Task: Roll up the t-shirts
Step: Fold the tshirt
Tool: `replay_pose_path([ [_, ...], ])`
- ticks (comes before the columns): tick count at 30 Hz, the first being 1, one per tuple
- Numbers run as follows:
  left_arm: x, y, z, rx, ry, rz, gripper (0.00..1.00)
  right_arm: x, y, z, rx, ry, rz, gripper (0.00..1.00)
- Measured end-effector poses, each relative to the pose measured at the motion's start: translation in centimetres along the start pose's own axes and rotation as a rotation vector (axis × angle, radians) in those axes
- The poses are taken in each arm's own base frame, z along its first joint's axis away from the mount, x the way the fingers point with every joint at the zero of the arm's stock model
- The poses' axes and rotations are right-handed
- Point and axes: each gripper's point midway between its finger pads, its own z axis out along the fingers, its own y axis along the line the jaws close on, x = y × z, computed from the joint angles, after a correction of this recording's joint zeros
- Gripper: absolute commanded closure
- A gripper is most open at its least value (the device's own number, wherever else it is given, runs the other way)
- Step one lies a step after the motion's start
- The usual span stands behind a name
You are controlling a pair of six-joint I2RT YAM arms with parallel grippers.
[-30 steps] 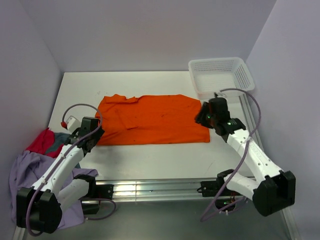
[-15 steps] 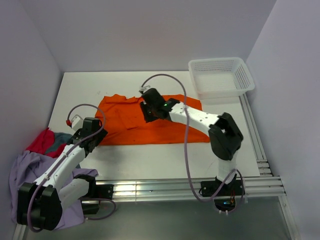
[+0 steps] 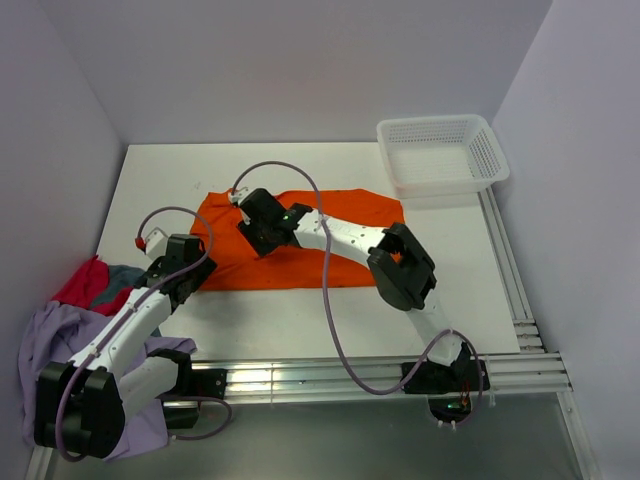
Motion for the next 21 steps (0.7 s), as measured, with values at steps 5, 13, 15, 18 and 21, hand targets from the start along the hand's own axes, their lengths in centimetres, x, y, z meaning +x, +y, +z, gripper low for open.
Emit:
replay_pose_path([
  [5, 0.2, -0.1, 0.0, 0.008, 0.010, 0.012, 0.31, 0.2, 1.1, 1.6, -0.016, 0.015, -0.044, 0.56],
  [13, 0.9, 0.3, 0.5, -0.005, 0.028, 0.016, 0.37, 1.6, 2.2, 3.8, -0.033, 0.066, -0.076, 0.58],
  [15, 1.1, 0.4, 0.7, -0.007, 0.033, 0.017, 0.38, 2.1, 2.2, 4.0, -0.030, 0.078, -0.078, 0.60],
  [18, 1.3, 0.5, 0.9, -0.015, 0.040, 0.022, 0.38, 2.2, 2.0, 4.2, -0.021, 0.085, -0.081, 0.72],
  [21, 1.5, 0.7, 1.0, -0.023, 0.045, 0.025, 0.39, 2.1, 1.7, 4.3, -0.006, 0.082, -0.083, 0.90],
])
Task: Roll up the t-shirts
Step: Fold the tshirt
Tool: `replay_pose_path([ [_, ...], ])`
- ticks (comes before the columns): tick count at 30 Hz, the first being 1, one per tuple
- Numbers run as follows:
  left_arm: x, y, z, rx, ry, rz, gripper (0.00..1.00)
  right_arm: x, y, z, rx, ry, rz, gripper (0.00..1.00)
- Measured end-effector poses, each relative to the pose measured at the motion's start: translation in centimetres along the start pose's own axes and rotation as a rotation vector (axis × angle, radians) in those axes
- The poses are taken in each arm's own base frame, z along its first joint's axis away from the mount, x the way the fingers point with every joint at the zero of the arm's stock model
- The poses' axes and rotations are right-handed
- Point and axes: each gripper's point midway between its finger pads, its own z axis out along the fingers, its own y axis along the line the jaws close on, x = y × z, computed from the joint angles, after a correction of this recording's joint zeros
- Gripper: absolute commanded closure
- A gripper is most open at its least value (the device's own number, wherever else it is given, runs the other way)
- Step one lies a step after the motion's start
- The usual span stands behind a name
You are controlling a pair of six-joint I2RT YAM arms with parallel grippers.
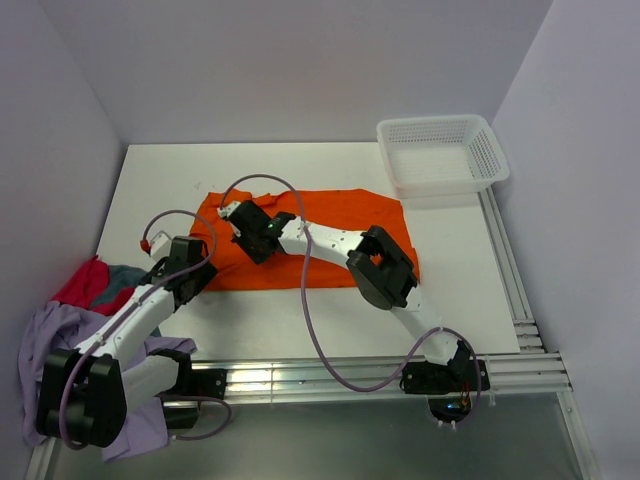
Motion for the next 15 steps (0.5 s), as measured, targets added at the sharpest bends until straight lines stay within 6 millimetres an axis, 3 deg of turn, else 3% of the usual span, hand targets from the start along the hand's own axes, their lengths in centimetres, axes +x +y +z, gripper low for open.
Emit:
replay_pose_path([
  [2, 0.1, 0.0, 0.1, -0.003, 0.002, 0.001, 0.39, -0.1, -0.3, 0.0, 0.019, -0.003, 0.006, 1.00],
  [12, 0.6, 0.2, 0.9, -0.024, 0.017, 0.011, 0.39, -1.4, -2.6, 0.1, 0.049, -0.047, 0.104, 1.00],
  [15, 0.6, 0.1, 1.1, -0.025, 0.018, 0.012, 0.39, -1.9, -3.7, 0.1, 0.044, -0.063, 0.129, 0.85],
])
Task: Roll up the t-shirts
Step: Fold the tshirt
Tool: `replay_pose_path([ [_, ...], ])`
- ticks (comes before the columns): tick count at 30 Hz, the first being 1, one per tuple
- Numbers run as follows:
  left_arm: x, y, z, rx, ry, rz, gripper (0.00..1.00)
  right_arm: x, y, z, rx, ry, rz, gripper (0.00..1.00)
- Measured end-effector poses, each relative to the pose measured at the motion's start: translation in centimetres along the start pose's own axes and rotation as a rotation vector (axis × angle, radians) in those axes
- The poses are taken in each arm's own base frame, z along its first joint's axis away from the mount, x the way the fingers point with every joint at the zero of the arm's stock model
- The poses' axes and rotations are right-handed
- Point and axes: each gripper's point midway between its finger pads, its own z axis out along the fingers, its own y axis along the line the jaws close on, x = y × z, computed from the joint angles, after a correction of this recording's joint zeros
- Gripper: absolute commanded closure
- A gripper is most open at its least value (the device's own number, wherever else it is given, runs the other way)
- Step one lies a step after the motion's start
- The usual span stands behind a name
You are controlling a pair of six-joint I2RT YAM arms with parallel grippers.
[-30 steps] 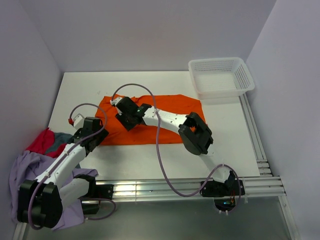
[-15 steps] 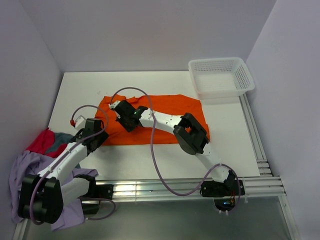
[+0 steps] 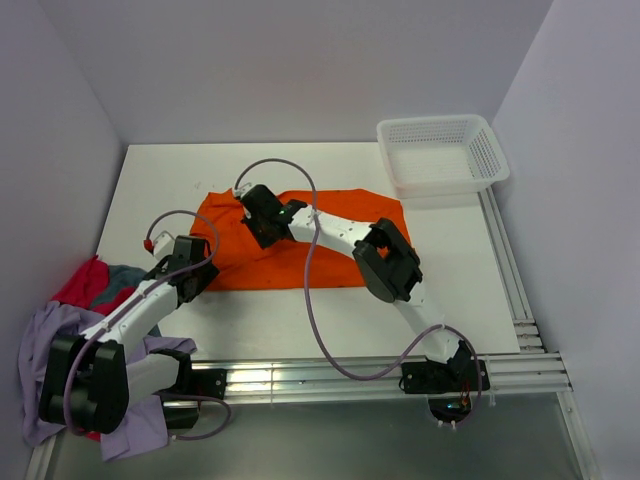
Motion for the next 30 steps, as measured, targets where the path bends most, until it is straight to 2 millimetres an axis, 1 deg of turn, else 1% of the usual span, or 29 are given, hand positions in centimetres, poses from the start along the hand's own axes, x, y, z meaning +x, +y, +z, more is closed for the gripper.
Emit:
replay_pose_path([
  [1, 0.0, 0.0, 0.0, 0.000, 0.000, 0.000, 0.39, -0.1, -0.3, 0.0, -0.003, -0.002, 0.007, 0.77],
  [3, 0.0, -0.1, 0.1, 0.001, -0.001, 0.001, 0.39, -0.2, -0.3, 0.0, -0.028, 0.001, 0.006, 0.74],
  [6, 0.2, 0.1, 0.4, -0.010, 0.007, 0.006, 0.41, 0.1, 0.6, -0.1, -0.069, 0.001, -0.005, 0.73],
  [9, 0.8, 0.5, 1.0, -0.035, 0.027, 0.014, 0.44, 0.8, 2.1, -0.4, -0.116, 0.012, -0.020, 0.73],
  [10, 0.9, 0.5, 1.2, -0.042, 0.029, 0.016, 0.47, 1.0, 2.5, -0.4, -0.128, 0.015, -0.023, 0.73],
  [12, 0.8, 0.3, 1.4, -0.040, 0.028, 0.013, 0.50, 1.3, 3.2, -0.6, -0.151, 0.016, -0.029, 0.72],
  [13, 0.8, 0.3, 1.4, -0.042, 0.029, 0.013, 0.54, 1.4, 3.5, -0.6, -0.163, 0.015, -0.032, 0.71],
  [16, 0.7, 0.2, 1.7, -0.048, 0.024, 0.009, 0.59, 1.7, 4.3, -0.6, -0.180, 0.017, -0.042, 0.70],
  [18, 0.7, 0.2, 1.7, -0.053, 0.023, 0.006, 0.60, 1.7, 4.7, -0.7, -0.183, 0.017, -0.048, 0.68],
  [23, 0.6, 0.3, 1.7, -0.056, 0.022, 0.003, 0.61, 1.8, 4.5, -0.7, -0.157, 0.017, -0.056, 0.67],
  [30, 0.7, 0.5, 1.6, -0.062, 0.022, 0.006, 0.68, 1.7, 3.3, -0.5, -0.084, 0.009, -0.061, 0.66],
])
